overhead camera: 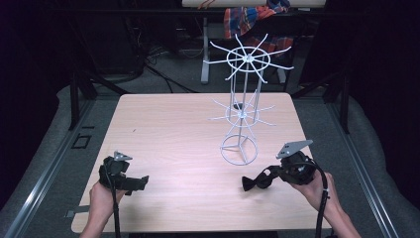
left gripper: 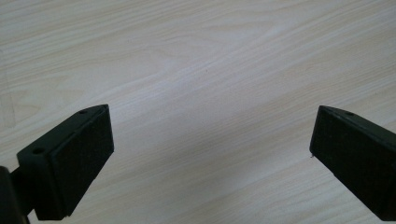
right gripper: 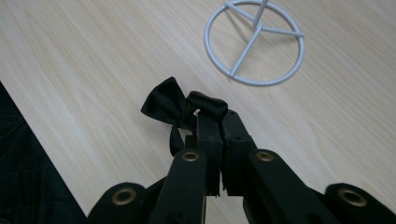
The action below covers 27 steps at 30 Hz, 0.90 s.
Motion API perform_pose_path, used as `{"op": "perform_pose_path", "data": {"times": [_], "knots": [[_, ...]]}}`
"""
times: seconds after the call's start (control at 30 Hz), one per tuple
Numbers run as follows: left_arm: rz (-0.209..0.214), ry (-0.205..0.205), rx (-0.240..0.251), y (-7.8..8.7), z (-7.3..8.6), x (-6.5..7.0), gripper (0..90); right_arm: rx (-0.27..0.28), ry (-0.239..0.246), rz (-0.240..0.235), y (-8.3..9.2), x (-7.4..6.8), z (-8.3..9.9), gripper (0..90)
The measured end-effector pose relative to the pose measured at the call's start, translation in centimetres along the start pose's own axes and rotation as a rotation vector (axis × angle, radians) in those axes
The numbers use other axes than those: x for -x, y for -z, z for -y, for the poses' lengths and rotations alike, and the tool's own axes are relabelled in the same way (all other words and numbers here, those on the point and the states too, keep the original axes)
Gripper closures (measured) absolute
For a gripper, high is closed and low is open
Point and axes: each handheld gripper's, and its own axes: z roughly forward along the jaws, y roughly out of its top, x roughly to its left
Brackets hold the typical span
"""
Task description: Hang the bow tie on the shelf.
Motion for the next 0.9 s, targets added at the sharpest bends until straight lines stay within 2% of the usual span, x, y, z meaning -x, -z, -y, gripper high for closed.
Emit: {"op": "perform_pose_path", "data": {"times": [0.5, 0.9], "knots": [[-0.002, 0.001, -0.001, -0.1, 0.0, 0.2, 0.0, -0.003, 0.006, 0.020, 0.9, 0.8, -1.2, 88.7], [0.001, -0.003, -0.008, -0.3, 0.0, 0.1, 0.0, 0.033, 0.013, 0.044, 1.6, 1.6, -2.5, 88.7]]}}
